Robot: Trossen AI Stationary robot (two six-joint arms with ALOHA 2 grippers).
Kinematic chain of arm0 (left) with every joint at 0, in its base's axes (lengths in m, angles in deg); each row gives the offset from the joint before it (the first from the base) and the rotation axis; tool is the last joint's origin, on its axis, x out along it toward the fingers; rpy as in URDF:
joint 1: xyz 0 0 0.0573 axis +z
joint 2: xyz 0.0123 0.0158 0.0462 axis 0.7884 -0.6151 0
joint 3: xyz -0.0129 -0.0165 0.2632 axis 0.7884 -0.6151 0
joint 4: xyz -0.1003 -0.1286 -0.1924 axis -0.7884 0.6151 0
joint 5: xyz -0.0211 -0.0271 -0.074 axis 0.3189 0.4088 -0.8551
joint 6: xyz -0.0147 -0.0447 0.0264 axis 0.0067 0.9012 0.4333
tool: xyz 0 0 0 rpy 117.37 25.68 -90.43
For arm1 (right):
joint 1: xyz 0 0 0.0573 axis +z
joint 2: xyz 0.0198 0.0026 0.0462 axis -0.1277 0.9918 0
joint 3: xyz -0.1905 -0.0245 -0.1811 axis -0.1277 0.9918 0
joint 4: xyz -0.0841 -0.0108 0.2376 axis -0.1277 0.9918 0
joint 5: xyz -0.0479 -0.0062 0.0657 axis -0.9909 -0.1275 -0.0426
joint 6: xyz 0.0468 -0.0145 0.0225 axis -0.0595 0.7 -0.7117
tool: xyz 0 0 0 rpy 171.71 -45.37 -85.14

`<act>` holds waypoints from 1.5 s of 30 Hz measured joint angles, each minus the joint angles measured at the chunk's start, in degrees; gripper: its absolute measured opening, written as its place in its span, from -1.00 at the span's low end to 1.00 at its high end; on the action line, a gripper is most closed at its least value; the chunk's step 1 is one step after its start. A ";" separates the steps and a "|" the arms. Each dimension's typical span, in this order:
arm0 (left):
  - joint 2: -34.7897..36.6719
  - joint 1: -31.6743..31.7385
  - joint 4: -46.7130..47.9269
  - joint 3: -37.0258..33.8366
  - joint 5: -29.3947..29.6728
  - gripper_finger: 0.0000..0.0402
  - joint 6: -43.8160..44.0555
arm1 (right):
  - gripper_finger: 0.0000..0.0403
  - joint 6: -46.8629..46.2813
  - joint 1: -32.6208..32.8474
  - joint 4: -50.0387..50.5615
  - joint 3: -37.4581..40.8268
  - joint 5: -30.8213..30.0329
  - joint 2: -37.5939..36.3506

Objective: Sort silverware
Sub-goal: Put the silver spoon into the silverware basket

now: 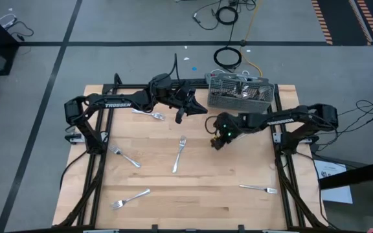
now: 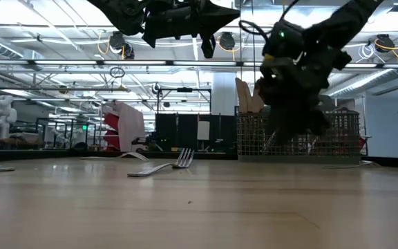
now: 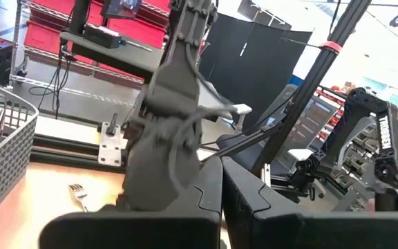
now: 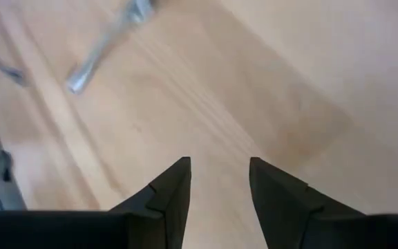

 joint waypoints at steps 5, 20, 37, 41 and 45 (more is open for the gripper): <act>0.00 0.00 0.22 0.00 0.02 -0.97 0.02 | -0.31 -6.20 0.60 14.74 -1.99 -10.93 -5.07; 0.00 -2.42 4.68 0.00 0.24 -0.97 -4.33 | -0.31 -74.51 5.91 52.49 0.64 -43.80 -11.59; 0.00 -2.49 5.78 0.00 -1.21 -0.97 -4.33 | -0.31 -84.81 5.84 36.27 7.98 -42.06 -3.85; 0.00 -2.47 5.75 0.00 -1.77 -0.97 -4.76 | -0.31 -84.37 5.78 34.67 7.76 -42.49 -0.15; 0.00 -2.47 5.71 0.00 -2.09 -0.97 -4.81 | -0.31 -81.95 5.86 35.06 7.38 -43.16 3.36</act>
